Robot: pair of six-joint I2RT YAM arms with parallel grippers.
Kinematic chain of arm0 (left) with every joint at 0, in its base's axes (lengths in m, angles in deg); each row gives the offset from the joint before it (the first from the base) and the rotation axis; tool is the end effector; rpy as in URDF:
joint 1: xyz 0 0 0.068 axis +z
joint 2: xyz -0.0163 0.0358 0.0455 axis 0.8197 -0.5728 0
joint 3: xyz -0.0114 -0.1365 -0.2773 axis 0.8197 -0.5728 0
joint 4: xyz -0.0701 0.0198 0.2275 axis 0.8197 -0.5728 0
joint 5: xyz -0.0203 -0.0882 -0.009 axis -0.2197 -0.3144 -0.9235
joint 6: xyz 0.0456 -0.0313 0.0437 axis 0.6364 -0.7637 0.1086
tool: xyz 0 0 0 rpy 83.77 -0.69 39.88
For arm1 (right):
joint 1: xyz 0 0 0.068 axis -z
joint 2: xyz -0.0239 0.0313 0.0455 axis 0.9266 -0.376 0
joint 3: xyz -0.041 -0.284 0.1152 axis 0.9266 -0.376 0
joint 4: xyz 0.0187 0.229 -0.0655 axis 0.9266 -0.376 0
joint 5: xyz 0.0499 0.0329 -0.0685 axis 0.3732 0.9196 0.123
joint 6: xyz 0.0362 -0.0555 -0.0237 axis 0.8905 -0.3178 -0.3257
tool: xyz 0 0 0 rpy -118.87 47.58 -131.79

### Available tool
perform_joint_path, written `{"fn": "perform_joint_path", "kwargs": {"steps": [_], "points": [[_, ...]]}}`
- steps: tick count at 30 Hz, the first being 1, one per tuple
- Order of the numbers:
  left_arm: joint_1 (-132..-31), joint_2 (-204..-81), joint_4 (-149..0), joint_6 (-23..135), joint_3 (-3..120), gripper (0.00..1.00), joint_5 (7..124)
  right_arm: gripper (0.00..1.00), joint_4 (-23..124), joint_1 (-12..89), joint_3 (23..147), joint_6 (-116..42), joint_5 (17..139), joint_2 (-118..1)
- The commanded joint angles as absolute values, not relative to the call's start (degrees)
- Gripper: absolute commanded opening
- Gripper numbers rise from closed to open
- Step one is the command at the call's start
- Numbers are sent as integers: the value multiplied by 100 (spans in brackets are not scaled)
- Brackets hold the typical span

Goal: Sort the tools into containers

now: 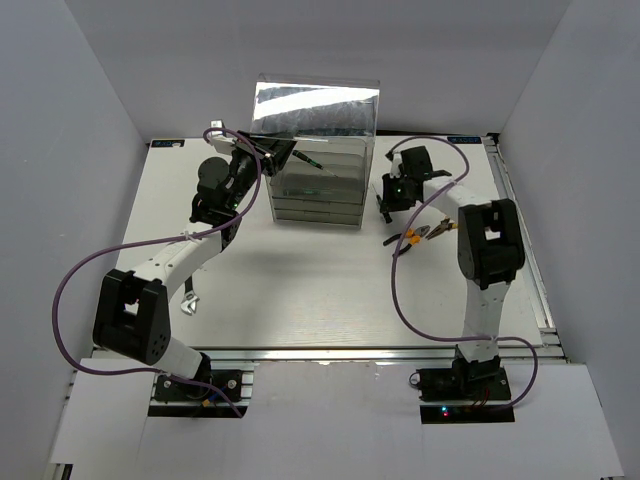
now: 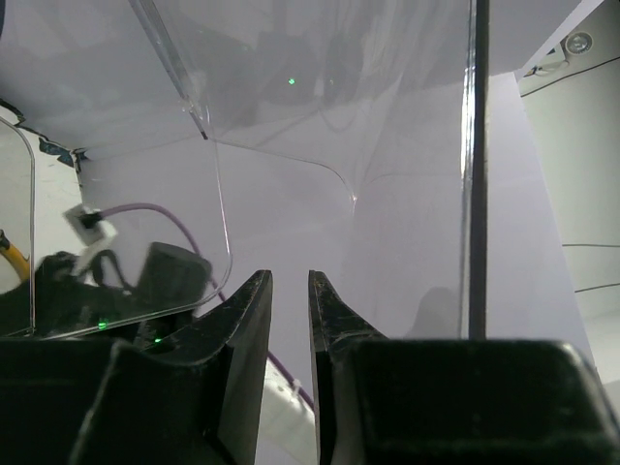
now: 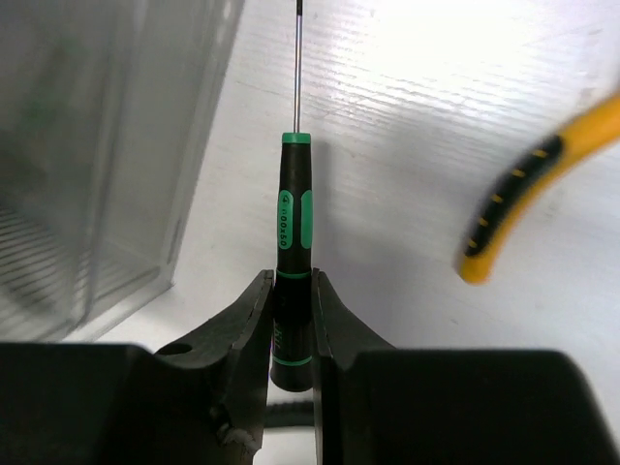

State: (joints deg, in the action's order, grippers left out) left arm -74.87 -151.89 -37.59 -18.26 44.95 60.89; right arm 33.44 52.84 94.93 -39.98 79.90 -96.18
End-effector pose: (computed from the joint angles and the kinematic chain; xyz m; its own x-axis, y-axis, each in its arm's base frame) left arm 0.3207 -0.1290 0.3996 -0.5151 -0.8487 -0.1195 0.2483 -0.0144 -0.9686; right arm 0.4468 0.1297 0.2064 -0.7699 -0.1381 -0.6231 -0.3016 0.9392 0.1644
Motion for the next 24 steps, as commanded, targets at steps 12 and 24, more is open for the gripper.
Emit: {"fn": "perform_joint_path", "kwargs": {"steps": [12, 24], "points": [[-7457, -14932, -3604, -1820, 4645, 32, 6072, 0, 3530, 6132, 7908, -6859, 10624, -6615], [-7457, -14853, -3604, -1793, 4742, 32, 6090, 0, 259, 5686, 7977, -13100, 11831, -5865]]}}
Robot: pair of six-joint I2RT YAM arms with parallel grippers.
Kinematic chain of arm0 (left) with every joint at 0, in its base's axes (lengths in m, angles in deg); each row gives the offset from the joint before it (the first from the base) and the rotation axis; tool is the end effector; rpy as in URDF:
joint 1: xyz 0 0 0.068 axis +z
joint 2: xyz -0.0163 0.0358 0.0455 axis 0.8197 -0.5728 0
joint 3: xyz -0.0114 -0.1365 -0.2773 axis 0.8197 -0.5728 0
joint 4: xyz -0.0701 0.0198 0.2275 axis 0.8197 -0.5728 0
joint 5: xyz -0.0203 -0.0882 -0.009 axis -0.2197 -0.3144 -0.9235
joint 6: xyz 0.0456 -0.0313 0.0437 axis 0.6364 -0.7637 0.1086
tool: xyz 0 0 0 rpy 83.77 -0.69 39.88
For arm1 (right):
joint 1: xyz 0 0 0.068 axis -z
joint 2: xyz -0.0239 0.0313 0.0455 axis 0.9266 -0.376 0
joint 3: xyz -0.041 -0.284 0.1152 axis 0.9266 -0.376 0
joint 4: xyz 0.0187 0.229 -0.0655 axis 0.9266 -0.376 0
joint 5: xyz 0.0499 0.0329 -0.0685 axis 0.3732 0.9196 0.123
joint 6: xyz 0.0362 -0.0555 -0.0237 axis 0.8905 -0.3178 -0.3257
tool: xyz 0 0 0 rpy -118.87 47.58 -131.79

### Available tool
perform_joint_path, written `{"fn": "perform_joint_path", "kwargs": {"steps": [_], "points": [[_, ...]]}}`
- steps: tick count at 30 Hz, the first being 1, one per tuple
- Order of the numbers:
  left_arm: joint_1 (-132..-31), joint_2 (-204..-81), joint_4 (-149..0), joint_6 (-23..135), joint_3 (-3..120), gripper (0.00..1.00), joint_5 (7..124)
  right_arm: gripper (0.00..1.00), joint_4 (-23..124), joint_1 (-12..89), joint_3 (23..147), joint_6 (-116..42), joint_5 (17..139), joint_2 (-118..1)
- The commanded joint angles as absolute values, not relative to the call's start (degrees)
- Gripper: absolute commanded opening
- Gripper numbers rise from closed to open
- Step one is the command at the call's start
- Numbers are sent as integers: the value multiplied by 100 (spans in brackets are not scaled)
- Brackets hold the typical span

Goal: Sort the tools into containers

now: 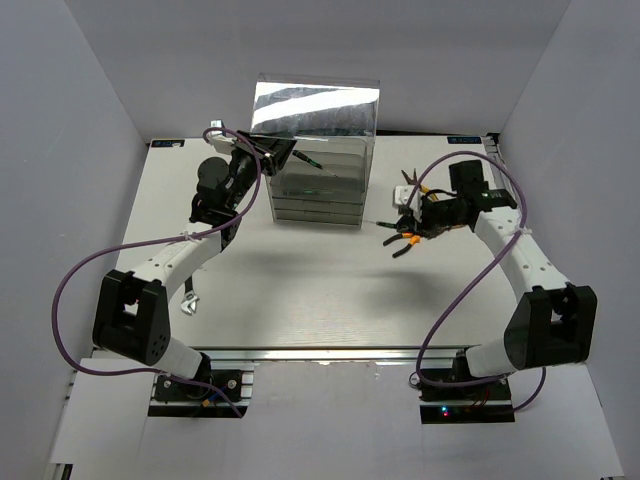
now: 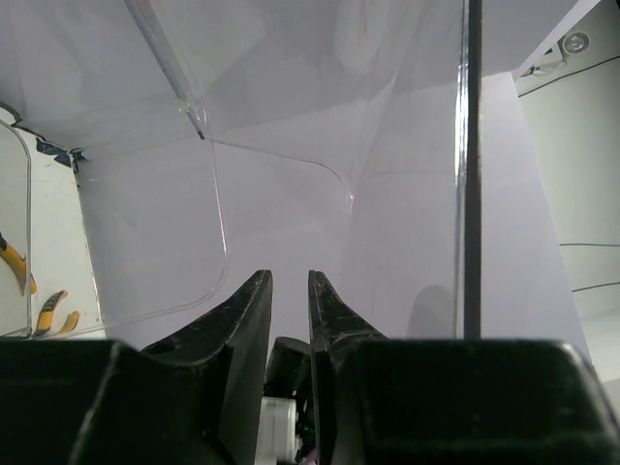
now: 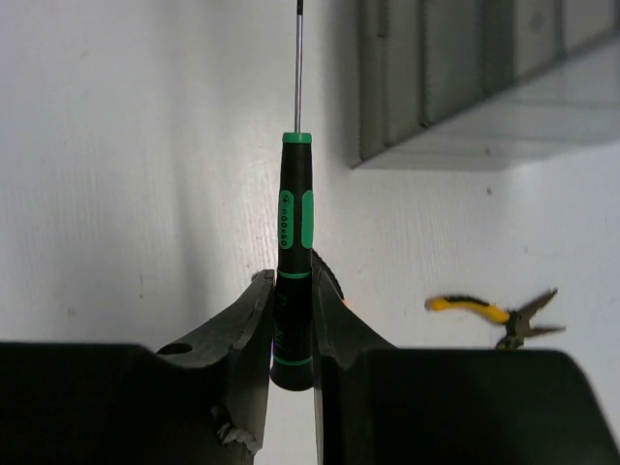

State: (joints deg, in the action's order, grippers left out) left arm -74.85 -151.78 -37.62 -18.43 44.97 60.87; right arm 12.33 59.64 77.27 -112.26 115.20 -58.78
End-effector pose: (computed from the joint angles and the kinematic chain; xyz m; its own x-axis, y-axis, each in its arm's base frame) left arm 0.3202 -0.1288 0.4003 -0.5157 -0.8488 -0.1170 0.2484 -0.0174 -0.9685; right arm 0.2650 0.0792 0.3279 0.2032 -0.6422 -0.7391 -0.9204 0.1322 -0.3679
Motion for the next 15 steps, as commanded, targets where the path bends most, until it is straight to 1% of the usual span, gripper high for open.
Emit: {"fn": "perform_joint_path", "kwargs": {"steps": [1, 2, 3, 5, 6, 7, 9, 10, 12, 14, 15], "points": [[-7457, -14853, -3604, -1793, 4742, 32, 6081, 0, 188, 5553, 7977, -13209, 11761, -5856], [-7457, -14844, -3604, -1793, 4751, 32, 6090, 0, 239, 5395, 7977, -13219, 11682, -5848], [-7457, -14844, -3604, -1793, 4777, 33, 6072, 0, 310, 5011, 7986, -13184, 11481, -5848], [-7457, -14835, -3604, -1776, 4795, 32, 6072, 0, 792, 4544, 8100, -12641, 11190, -5856], [-7457, -14826, -3604, -1776, 4795, 32, 6072, 0, 985, 4124, 8144, -12491, 10954, -5882], [-7457, -14826, -3604, -1767, 4795, 32, 6081, 0, 1605, 3911, 8162, -12045, 10795, -5900], [-7457, -14817, -3604, -1767, 4795, 33, 6099, 0, 2302, 3384, 8162, -11638, 10225, -6005], [-7465, -14809, -3604, -1767, 4795, 33, 6125, 0, 2888, 3251, 8205, -11332, 10056, -6067], [-7457, -14791, -3612, -1706, 4821, 32, 6142, 0, 3349, 2996, 8319, -10979, 9592, -6320], [-7457, -14774, -3621, -1662, 4848, 32, 6143, 0, 3832, 2933, 8530, -10584, 9292, -6602], [-7457, -14756, -3621, -1635, 4874, 32, 6143, 0, 4026, 2924, 8557, -10486, 8951, -6673]]}}
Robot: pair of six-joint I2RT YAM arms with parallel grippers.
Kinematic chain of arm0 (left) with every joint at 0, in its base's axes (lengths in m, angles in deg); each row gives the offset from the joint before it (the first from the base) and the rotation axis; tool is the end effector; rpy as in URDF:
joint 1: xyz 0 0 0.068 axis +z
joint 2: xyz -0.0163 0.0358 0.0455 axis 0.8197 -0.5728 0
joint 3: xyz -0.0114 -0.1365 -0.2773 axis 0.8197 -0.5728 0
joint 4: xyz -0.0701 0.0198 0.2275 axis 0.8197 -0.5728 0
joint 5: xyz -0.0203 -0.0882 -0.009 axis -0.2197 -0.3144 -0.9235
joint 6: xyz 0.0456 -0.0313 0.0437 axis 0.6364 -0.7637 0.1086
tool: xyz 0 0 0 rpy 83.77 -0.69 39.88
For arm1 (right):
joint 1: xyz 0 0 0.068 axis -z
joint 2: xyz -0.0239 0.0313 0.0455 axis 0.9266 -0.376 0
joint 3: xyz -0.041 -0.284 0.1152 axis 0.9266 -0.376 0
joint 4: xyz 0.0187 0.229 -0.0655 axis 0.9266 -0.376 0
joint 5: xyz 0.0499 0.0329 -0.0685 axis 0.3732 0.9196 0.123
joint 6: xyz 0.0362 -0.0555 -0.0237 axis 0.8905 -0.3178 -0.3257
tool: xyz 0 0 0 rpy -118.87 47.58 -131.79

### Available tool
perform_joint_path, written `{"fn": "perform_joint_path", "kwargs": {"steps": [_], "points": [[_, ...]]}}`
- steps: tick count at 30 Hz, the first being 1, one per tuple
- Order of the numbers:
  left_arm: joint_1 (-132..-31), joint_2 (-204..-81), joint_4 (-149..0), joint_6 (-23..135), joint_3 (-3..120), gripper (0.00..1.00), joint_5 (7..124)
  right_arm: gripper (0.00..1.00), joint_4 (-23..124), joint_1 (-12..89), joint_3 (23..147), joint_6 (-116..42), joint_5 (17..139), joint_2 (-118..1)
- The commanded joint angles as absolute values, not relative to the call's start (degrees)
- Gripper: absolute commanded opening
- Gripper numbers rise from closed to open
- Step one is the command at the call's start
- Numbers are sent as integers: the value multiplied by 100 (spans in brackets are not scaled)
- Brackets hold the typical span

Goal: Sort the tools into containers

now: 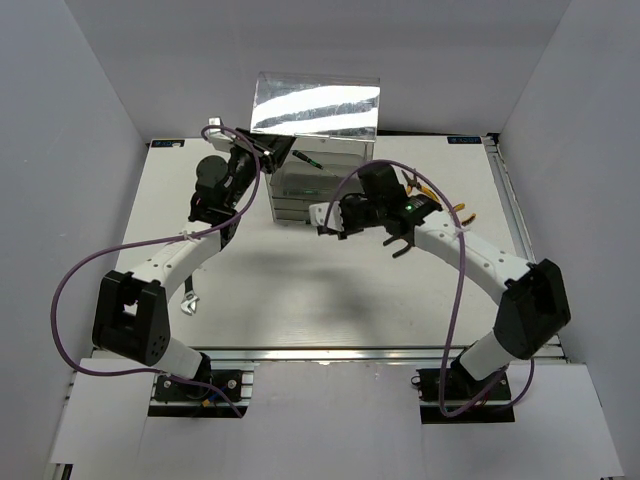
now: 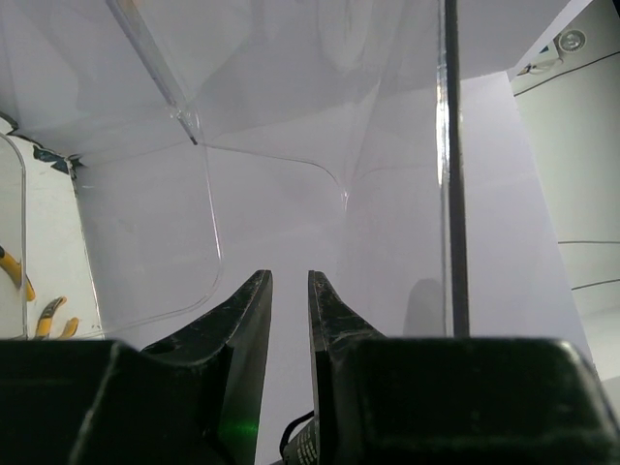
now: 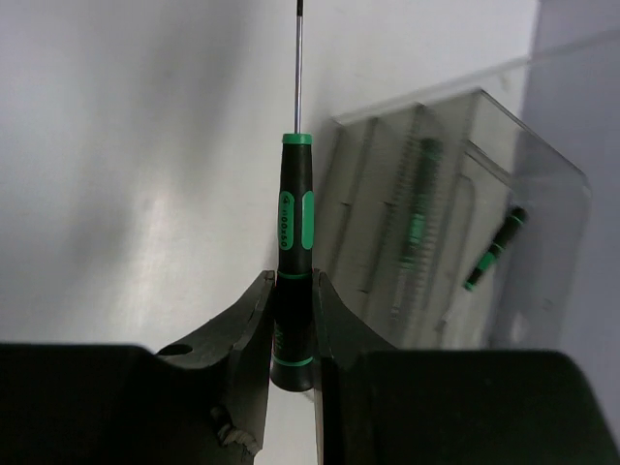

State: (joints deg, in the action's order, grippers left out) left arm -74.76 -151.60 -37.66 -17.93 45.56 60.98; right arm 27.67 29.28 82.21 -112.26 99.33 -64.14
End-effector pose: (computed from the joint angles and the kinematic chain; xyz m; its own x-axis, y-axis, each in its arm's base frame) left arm 0.3198 -0.1279 0.4048 -0.5091 -0.8512 -0.1275 0.2644 -0.0137 -0.9643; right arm 0.2408 0.2276 0.3448 0.6123 -0.5568 -0.5613 -0.7503 -0.1854 -0.6345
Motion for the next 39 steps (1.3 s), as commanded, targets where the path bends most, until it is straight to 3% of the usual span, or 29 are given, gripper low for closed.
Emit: {"fn": "perform_joint_path", "kwargs": {"steps": [1, 9, 17, 20, 23, 24, 30, 32, 35, 36, 39], "points": [[-7457, -14756, -3630, -1618, 4883, 32, 6143, 0, 4246, 2924, 8557, -10390, 8773, -6735], [-7457, -14774, -3656, -1600, 4944, 32, 6143, 0, 6513, 2906, 8188, -10187, 7507, -7095], [-7457, -14738, -3665, -1582, 4936, 33, 6178, 0, 7121, 2906, 8302, -10397, 6821, -7701], [-7457, -14703, -3665, -1556, 4918, 33, 6195, 12, 7253, 2898, 8364, -10476, 6637, -7930], [-7457, -14721, -3674, -1565, 4927, 33, 6187, 37, 7333, 2906, 8373, -10538, 6565, -8053], [-7457, -14712, -3674, -1565, 4927, 33, 6178, 51, 7289, 2906, 8390, -10529, 6583, -8054], [-7457, -14703, -3674, -1530, 4892, 33, 6187, 84, 6297, 2906, 8259, -10336, 7653, -7501], [-7457, -14712, -3674, -1530, 4883, 33, 6169, 89, 5415, 2933, 8293, -10684, 8391, -7219], [-7457, -14721, -3674, -1529, 4848, 33, 6169, 88, 3744, 3073, 8644, -11484, 10094, -6920], [-7457, -14712, -3674, -1529, 4822, 33, 6160, 86, 2842, 3100, 8689, -12035, 10447, -6850], [-7457, -14651, -3700, -1503, 4664, 33, 6178, 74, 1982, 3091, 8646, -12428, 11073, -6665]]}}
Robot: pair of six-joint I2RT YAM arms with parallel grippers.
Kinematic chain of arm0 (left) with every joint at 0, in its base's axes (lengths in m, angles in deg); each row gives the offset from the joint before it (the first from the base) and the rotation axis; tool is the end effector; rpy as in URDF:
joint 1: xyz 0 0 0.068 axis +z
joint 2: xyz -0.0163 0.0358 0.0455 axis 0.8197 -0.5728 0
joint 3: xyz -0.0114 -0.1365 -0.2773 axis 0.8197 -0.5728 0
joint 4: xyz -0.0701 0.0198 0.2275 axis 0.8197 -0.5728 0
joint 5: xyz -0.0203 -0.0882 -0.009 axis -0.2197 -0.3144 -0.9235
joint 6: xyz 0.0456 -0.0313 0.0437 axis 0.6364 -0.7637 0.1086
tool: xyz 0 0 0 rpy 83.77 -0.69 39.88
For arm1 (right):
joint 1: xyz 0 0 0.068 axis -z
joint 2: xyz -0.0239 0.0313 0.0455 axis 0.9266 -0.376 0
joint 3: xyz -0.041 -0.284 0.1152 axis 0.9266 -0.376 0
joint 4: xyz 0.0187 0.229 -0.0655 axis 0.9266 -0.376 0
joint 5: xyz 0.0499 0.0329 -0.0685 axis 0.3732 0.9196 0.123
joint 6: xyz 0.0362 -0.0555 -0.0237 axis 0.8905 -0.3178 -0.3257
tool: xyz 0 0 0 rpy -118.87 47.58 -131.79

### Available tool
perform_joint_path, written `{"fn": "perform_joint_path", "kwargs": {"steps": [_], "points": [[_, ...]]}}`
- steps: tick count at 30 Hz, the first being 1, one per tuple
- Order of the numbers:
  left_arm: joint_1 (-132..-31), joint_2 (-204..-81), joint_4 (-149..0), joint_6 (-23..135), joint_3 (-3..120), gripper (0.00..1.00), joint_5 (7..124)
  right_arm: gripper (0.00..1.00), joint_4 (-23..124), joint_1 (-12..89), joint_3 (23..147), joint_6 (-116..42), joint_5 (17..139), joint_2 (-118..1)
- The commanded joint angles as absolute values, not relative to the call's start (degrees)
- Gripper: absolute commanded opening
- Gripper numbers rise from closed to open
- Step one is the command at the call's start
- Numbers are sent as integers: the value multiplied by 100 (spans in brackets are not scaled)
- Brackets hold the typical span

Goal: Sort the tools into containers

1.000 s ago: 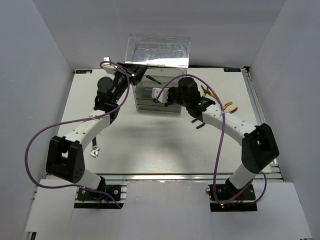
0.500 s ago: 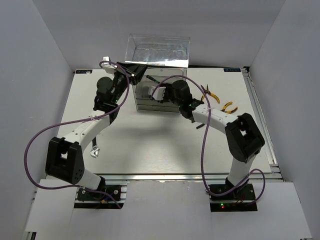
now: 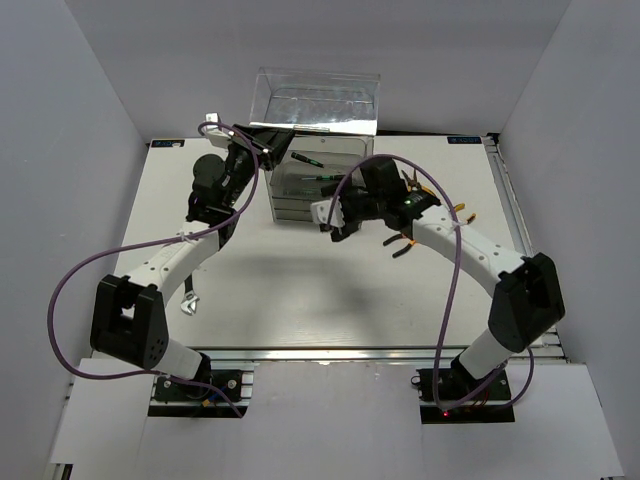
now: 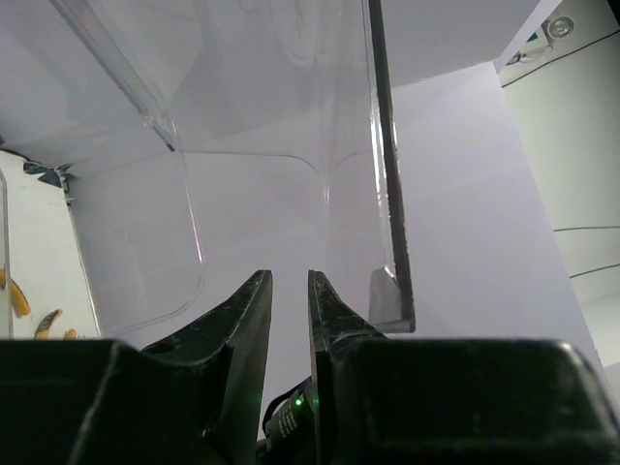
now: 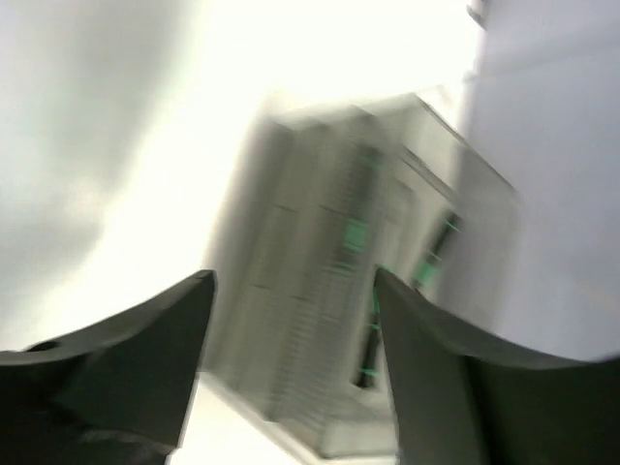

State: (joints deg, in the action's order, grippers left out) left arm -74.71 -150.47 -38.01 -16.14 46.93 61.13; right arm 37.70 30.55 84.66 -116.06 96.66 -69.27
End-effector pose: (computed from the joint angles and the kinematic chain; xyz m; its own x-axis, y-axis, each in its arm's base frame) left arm 0.3146 -0.1256 0.4188 -0.4920 -0.8551 -0.1637 0.3136 0.0013 -0.9495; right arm 0.2766 0.2427 0.3472 0.6851 -0.5553 -0.4715 -0.6354 -0.1389 -0.7596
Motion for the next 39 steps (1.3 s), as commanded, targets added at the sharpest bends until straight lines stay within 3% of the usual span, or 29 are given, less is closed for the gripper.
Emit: {"fn": "perform_joint_path", "kwargs": {"steps": [1, 3, 7, 11, 14, 20, 39], "points": [[-7457, -14598, -3744, -1512, 4541, 33, 6195, 71, 1980, 3091, 8593, -12315, 11222, -6552], [-7457, -14519, -3875, -1521, 4391, 33, 6283, 61, 2006, 3074, 8418, -12095, 11311, -6359], [-7457, -14422, -3982, -1547, 4083, 33, 6362, 59, 2452, 2968, 7934, -11883, 11067, -5910], [-7457, -14422, -4052, -1538, 3943, 33, 6380, 64, 3858, 2819, 7223, -11418, 10224, -5312], [-7457, -14492, -4061, -1529, 3951, 33, 6345, 73, 5028, 2652, 6730, -11092, 9266, -5022], [-7457, -14545, -4061, -1521, 3951, 33, 6274, 77, 6495, 2599, 6825, -10521, 7683, -5460], [-7448, -14466, -4210, -1503, 3451, 37, 6213, 85, 7517, 2599, 6694, -10828, 7541, -5347]]}}
